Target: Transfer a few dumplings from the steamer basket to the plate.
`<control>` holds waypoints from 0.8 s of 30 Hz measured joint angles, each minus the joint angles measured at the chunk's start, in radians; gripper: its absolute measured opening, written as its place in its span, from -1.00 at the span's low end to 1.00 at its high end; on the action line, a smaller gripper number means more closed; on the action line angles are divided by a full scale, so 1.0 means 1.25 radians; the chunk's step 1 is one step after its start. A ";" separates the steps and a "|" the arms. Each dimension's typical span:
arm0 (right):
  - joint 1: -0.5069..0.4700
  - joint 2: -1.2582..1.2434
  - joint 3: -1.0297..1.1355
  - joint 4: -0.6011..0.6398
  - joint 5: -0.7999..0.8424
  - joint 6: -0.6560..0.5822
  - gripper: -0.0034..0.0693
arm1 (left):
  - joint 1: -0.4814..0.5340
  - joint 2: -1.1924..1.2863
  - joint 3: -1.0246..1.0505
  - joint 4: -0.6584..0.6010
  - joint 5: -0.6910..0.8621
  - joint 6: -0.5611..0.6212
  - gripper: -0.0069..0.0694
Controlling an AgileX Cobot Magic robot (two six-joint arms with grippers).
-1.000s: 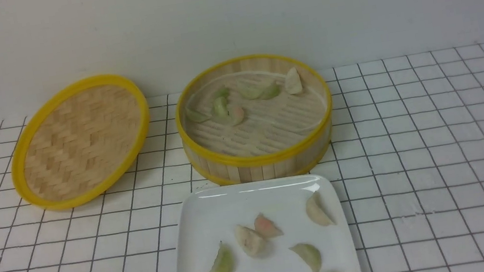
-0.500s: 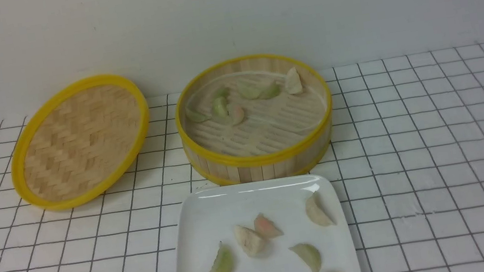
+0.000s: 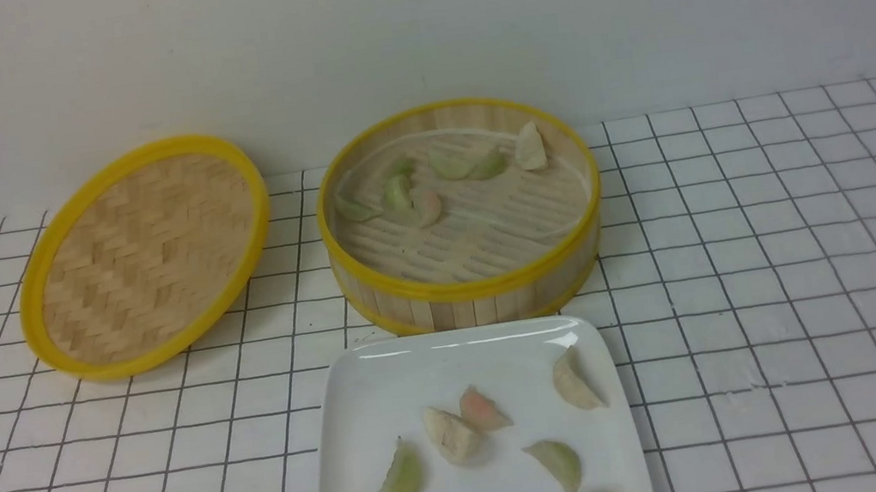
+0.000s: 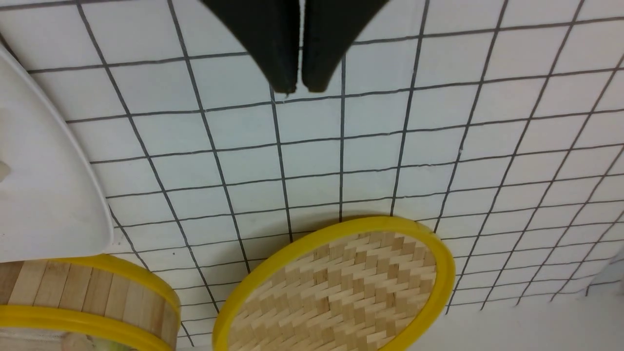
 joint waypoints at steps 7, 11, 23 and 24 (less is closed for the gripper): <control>0.000 0.000 0.000 -0.010 0.000 -0.005 -0.93 | 0.000 0.000 0.000 0.000 0.000 0.000 -0.83; 0.000 0.000 0.022 -0.085 -0.002 -0.019 -0.93 | 0.000 0.000 0.000 0.000 0.000 0.000 -0.83; 0.000 0.002 0.362 -0.196 0.006 -0.019 -0.93 | 0.000 0.000 0.000 0.000 0.000 0.000 -0.83; 0.000 0.002 0.395 -0.196 0.006 -0.019 -0.93 | 0.000 0.000 0.000 0.000 0.000 0.000 -0.83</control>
